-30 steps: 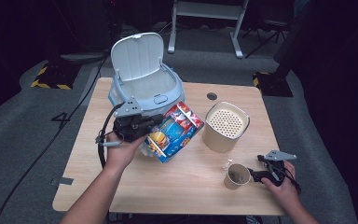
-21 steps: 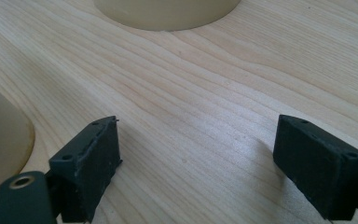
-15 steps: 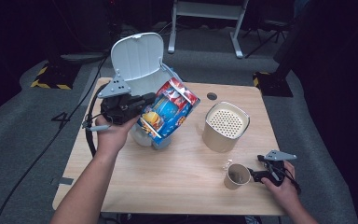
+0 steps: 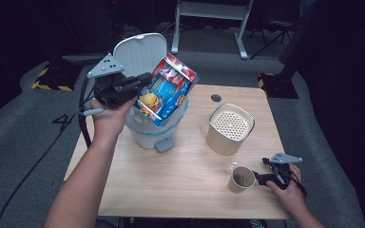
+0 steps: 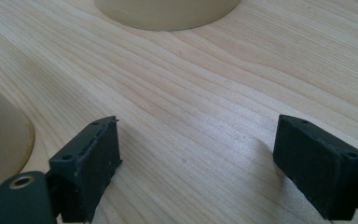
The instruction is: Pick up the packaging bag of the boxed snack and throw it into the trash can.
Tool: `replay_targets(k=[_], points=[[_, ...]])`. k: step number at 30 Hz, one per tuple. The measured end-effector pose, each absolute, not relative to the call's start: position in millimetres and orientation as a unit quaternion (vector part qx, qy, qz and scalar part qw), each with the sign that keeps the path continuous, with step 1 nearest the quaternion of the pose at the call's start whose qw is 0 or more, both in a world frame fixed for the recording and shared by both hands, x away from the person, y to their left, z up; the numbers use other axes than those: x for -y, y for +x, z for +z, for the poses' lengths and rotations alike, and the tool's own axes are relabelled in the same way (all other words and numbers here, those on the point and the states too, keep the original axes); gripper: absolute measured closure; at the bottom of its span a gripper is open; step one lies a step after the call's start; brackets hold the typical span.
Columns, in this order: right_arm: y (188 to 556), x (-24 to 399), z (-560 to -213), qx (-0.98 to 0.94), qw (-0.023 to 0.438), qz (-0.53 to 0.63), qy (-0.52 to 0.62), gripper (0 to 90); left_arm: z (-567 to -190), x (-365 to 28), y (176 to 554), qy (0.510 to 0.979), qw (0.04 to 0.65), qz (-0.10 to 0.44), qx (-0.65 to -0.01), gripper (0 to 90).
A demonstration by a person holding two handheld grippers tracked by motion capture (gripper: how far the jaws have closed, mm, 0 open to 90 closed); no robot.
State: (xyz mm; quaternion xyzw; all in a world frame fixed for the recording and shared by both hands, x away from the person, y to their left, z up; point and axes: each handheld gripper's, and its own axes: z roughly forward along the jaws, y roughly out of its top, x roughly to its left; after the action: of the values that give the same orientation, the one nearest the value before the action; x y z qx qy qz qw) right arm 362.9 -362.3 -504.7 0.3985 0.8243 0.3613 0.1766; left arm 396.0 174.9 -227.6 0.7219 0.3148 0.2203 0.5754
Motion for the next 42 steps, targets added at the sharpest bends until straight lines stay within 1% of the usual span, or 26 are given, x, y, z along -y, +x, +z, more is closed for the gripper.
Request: replay_targets(k=[7, 13, 18, 26, 33, 42], points=[[363, 362, -505, -0.825, 0.176, 0.361, 0.398, 14.5, -216, -181, 406, 0.698, 0.587, 0.245, -0.329, 89.1], [363, 362, -505, -0.825, 0.176, 0.361, 0.398, 14.6, -211, -183, 417, 0.688, 0.591, 0.249, -0.34, 89.0], [363, 362, -505, -0.825, 0.176, 0.361, 0.398, 14.6, -207, -184, 427, 0.677, 0.589, 0.263, -0.353, 88.9], [363, 362, -505, -0.824, 0.177, 0.361, 0.398, 14.6, -206, -186, 450, 0.66, 0.596, 0.273, -0.367, 88.8], [363, 362, -505, -0.824, 0.177, 0.361, 0.398, 14.6, -213, -180, 471, 0.654, 0.597, 0.291, -0.362, 88.9], [363, 362, -505, -0.824, 0.176, 0.361, 0.399, 14.6, -220, -168, 479, 0.664, 0.58, 0.32, -0.347, 88.9]])
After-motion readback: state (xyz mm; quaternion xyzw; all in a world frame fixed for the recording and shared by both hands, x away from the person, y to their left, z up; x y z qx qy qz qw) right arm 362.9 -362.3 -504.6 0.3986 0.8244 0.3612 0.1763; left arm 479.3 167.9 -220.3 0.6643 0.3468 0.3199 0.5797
